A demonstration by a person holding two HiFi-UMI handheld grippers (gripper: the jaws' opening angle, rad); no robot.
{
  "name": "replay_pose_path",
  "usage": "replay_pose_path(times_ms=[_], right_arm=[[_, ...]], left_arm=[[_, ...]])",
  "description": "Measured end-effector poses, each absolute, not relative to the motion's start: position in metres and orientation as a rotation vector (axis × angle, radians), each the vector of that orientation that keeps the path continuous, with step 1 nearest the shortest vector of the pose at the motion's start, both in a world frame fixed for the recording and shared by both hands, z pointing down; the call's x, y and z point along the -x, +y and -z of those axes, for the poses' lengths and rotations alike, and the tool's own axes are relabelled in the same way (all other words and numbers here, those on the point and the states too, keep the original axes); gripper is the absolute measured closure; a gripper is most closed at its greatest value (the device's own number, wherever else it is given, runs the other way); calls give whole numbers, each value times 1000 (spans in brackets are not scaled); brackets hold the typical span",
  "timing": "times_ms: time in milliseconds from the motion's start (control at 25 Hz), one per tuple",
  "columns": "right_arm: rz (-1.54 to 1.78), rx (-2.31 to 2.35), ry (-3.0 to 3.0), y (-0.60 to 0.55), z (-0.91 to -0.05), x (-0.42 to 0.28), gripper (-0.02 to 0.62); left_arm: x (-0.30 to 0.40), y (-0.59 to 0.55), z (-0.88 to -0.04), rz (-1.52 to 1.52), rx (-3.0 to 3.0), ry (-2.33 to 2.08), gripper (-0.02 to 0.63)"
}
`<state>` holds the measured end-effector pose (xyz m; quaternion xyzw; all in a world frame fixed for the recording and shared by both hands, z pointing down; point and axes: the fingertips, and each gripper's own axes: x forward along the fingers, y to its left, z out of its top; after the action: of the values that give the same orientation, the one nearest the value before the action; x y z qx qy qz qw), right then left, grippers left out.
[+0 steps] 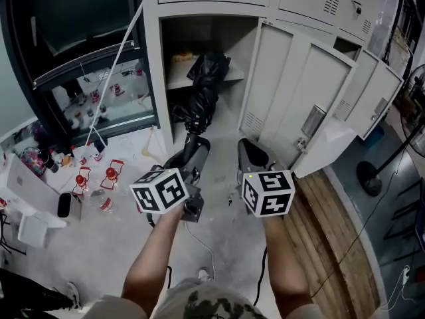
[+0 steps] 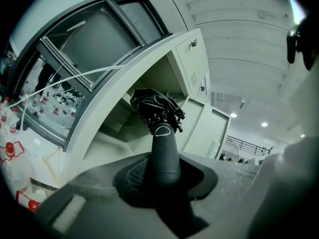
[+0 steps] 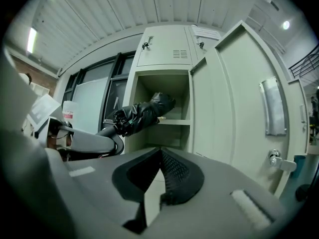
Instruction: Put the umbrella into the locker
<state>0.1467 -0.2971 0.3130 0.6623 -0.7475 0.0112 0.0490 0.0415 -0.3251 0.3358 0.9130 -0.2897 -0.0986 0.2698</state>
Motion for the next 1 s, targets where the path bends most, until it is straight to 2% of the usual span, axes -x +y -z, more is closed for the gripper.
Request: replay_pose_path(times_ms=[440, 1000], right_arm=[[-53, -1930, -2350, -323, -321, -150, 597], [-70, -1696, -2540, -301, -320, -180, 597]], left_arm=[[-44, -338, -338, 286, -2441, -867, 505], [-69, -287, -337, 337, -2358, -1112, 505]])
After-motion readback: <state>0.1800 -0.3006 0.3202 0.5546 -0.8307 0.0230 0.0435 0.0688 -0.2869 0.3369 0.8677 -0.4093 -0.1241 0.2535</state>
